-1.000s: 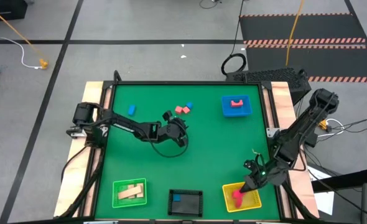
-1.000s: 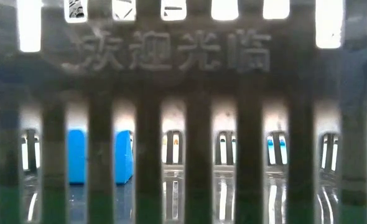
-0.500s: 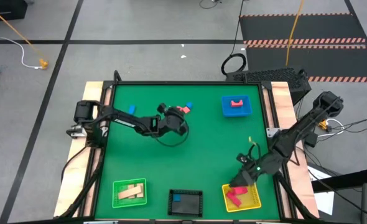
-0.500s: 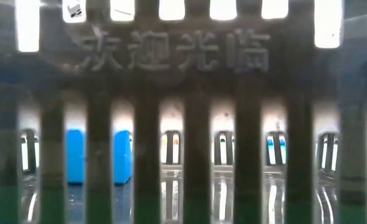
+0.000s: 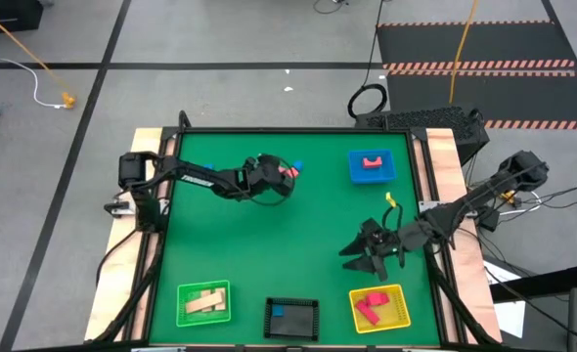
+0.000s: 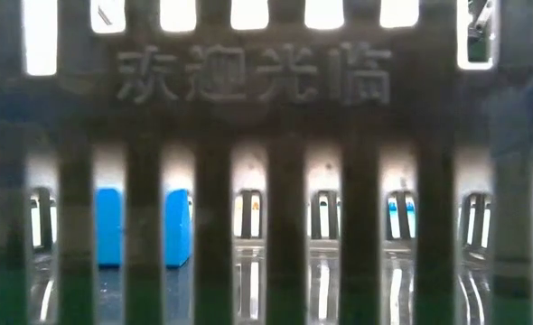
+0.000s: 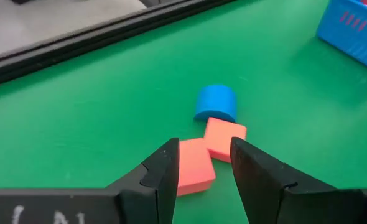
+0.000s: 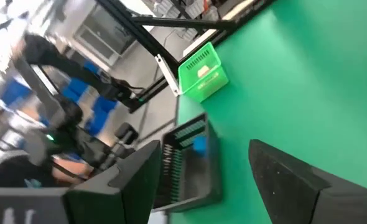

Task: Sort & place blocks by color
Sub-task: Put the orange block into the blue bin

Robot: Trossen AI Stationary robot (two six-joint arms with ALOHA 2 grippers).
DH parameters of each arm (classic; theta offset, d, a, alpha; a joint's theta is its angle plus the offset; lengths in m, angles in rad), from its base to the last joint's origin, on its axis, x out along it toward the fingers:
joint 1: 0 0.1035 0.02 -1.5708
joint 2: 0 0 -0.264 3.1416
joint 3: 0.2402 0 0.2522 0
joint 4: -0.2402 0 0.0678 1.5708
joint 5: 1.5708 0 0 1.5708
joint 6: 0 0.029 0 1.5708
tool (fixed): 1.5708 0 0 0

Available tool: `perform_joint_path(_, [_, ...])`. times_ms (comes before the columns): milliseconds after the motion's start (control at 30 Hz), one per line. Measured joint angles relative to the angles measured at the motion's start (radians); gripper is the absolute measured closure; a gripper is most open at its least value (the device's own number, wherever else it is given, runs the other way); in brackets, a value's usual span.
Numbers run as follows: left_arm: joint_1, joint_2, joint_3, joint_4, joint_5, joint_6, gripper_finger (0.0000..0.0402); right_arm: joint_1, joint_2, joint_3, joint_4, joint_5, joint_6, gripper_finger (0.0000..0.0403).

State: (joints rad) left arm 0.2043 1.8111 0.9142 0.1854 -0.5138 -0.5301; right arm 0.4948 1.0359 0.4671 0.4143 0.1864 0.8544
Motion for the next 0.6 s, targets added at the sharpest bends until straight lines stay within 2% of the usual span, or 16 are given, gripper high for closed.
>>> perform_joint_path(133, [0.005, 0.000, 0.000, -0.002, 0.046, -0.009, 0.0256, -0.004, 0.000, 0.000, 0.001, -0.002, -0.088, 0.0167])
perform_joint_path(300, [-0.005, 0.000, 0.000, -0.005, 0.099, -0.029, 0.0256, -0.004, 0.000, 0.000, 0.001, -0.004, -0.073, 0.0167])
perform_joint_path(600, [-0.044, 0.000, 0.000, -0.065, 0.106, -0.025, 0.0256, -0.004, 0.000, 0.000, 0.000, -0.004, -0.082, 0.0167])
